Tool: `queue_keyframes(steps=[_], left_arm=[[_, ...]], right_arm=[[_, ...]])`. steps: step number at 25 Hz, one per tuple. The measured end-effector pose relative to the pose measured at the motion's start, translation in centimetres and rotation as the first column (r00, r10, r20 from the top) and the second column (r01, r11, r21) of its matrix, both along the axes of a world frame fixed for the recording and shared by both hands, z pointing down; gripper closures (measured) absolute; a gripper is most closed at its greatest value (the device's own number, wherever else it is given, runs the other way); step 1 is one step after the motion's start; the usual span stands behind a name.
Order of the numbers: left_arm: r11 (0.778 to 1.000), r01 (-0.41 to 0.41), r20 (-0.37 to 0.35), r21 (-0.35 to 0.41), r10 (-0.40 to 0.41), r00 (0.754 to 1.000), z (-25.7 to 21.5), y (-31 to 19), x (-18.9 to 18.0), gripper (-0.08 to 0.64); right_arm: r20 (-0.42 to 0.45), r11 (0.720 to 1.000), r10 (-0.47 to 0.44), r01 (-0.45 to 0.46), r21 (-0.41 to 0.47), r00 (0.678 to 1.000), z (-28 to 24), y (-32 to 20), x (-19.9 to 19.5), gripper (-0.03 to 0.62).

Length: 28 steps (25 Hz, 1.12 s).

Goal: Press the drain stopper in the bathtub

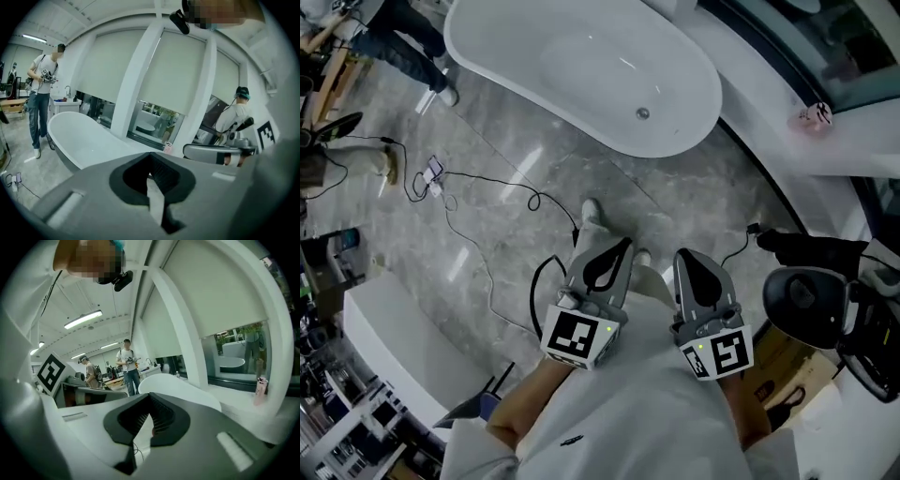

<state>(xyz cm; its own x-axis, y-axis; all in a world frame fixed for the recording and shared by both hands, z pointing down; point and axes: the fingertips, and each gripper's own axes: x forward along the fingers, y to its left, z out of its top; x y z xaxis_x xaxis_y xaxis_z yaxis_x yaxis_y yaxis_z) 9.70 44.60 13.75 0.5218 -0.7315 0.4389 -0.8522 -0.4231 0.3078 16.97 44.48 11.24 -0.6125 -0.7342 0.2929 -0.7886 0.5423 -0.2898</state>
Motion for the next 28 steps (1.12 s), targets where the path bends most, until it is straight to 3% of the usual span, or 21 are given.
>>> queue_keyframes(steps=[5,9,12,18,28], left_arm=[[0.996,-0.09,0.003,0.028,0.09,0.996,-2.9,5.8,2.6,0.555],[0.994,-0.106,0.012,0.041,0.106,0.994,-3.9,9.1,0.8,0.555],[0.995,-0.088,0.008,0.042,0.088,0.996,-4.1,9.9,-2.2,0.555],[0.987,-0.132,0.0,0.089,0.132,0.991,-5.8,10.0,-9.1,0.555],[0.992,-0.033,-0.038,0.126,0.038,0.999,-7.0,7.3,-25.3,0.555]], right_arm=[[0.092,0.99,0.138,-0.134,-0.043,0.986,-1.4,6.8,2.3,0.598],[0.116,0.975,0.221,-0.214,-0.066,0.968,-1.0,9.7,0.5,0.598],[0.149,0.972,0.226,-0.212,-0.103,0.963,-1.0,10.1,-2.4,0.598],[0.14,0.958,0.282,-0.271,-0.094,0.949,-1.6,10.7,-9.0,0.598],[0.138,0.98,0.194,-0.186,-0.072,0.971,-2.8,8.4,-24.9,0.598]])
